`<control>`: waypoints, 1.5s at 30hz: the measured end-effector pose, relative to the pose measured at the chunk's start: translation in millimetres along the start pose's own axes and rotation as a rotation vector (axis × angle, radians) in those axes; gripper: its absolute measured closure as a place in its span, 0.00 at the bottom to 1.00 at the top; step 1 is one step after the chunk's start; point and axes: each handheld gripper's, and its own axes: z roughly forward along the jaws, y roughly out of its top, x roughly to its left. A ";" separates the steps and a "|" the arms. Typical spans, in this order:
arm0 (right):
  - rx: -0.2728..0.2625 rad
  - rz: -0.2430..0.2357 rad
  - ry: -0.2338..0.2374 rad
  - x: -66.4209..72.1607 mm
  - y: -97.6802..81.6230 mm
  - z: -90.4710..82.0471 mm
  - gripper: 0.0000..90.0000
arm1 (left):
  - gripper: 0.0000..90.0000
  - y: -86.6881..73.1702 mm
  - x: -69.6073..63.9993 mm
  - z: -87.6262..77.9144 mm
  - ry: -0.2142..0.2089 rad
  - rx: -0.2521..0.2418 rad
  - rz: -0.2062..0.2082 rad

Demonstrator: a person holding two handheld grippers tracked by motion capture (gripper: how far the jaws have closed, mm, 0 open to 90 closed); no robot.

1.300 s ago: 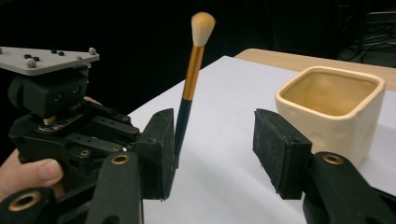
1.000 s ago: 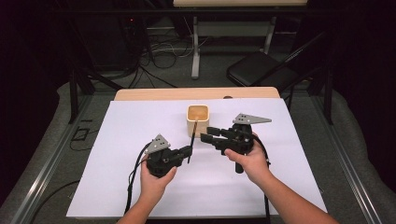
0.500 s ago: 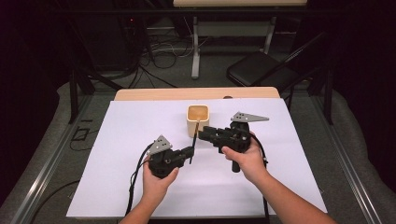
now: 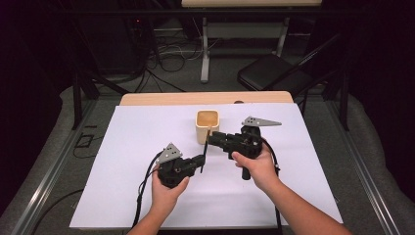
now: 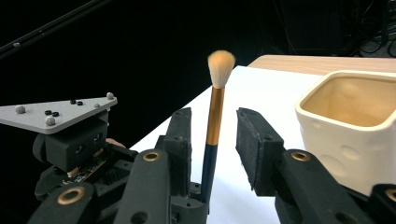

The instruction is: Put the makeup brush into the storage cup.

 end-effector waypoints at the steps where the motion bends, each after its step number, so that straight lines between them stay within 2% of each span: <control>1: 0.001 0.002 0.000 0.0 0.0 0.2 0.74 | 0.93 -0.1 0.1 0.0 -0.002 0.003 0.003; 45: 0.020 0.070 0.018 -4.2 0.7 1.1 0.92 | 0.93 -5.1 -5.9 5.0 -0.019 0.000 0.002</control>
